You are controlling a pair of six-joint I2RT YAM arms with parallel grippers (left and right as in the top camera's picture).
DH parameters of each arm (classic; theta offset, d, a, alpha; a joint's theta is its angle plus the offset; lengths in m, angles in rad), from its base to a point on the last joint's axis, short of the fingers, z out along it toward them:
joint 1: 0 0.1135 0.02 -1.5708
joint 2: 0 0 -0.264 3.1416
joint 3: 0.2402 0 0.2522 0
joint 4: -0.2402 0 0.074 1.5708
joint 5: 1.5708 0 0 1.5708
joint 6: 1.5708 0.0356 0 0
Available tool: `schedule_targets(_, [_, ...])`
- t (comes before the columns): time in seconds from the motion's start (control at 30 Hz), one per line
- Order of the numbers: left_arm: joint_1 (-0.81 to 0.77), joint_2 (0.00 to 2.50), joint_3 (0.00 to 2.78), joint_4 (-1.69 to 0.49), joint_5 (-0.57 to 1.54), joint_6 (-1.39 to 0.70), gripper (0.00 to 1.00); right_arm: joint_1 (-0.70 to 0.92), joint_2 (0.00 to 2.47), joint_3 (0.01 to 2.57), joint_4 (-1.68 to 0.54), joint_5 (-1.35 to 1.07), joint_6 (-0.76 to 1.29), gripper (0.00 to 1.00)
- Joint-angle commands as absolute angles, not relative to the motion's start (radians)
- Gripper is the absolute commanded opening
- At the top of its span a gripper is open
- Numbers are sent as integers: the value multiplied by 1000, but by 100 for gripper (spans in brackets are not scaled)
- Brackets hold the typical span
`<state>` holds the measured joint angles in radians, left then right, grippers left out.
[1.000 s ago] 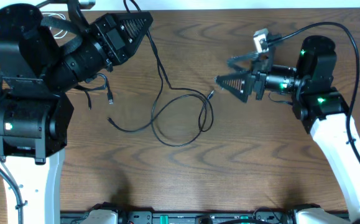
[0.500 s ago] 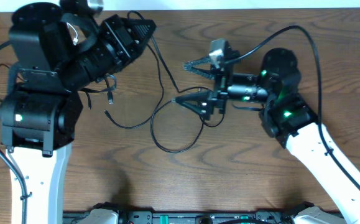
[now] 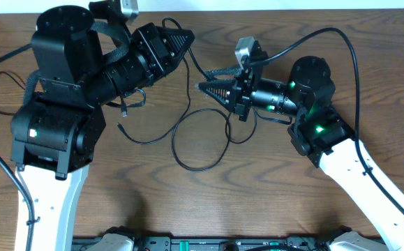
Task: Untangle cables
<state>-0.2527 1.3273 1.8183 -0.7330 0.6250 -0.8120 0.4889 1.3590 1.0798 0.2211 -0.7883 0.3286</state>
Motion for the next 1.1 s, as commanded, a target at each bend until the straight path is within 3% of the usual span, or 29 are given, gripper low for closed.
schedule_targets(0.0, [-255, 1326, 1837, -730, 616, -809, 8, 493, 1347, 1086, 216, -773, 329, 1])
schedule_targets(0.27, [-255, 1326, 1837, -748, 537, -752, 9, 492, 1345, 1086, 219, -794, 375, 1])
schedule_targets(0.3, [-255, 1326, 1837, -756, 508, -752, 12, 492, 1344, 1086, 222, -799, 380, 1])
schedule_targets(0.4, [-255, 1326, 1837, -772, 438, -744, 36, 492, 1336, 1086, 229, -799, 389, 1])
schedule_targets(0.6, [-254, 1326, 1837, -793, 378, -705, 66, 479, 1305, 1086, 234, -795, 389, 1])
schedule_targets(0.83, [-254, 1338, 1837, -863, 313, -651, 72, 411, 1267, 1086, 244, -796, 459, 1])
schedule_targets(0.93, [-254, 1355, 1837, -883, 317, -651, 96, 406, 1260, 1086, 246, -796, 459, 1])
schedule_targets(1.07, [-254, 1377, 1837, -889, 410, -671, 97, 406, 1247, 1086, 259, -800, 459, 1])
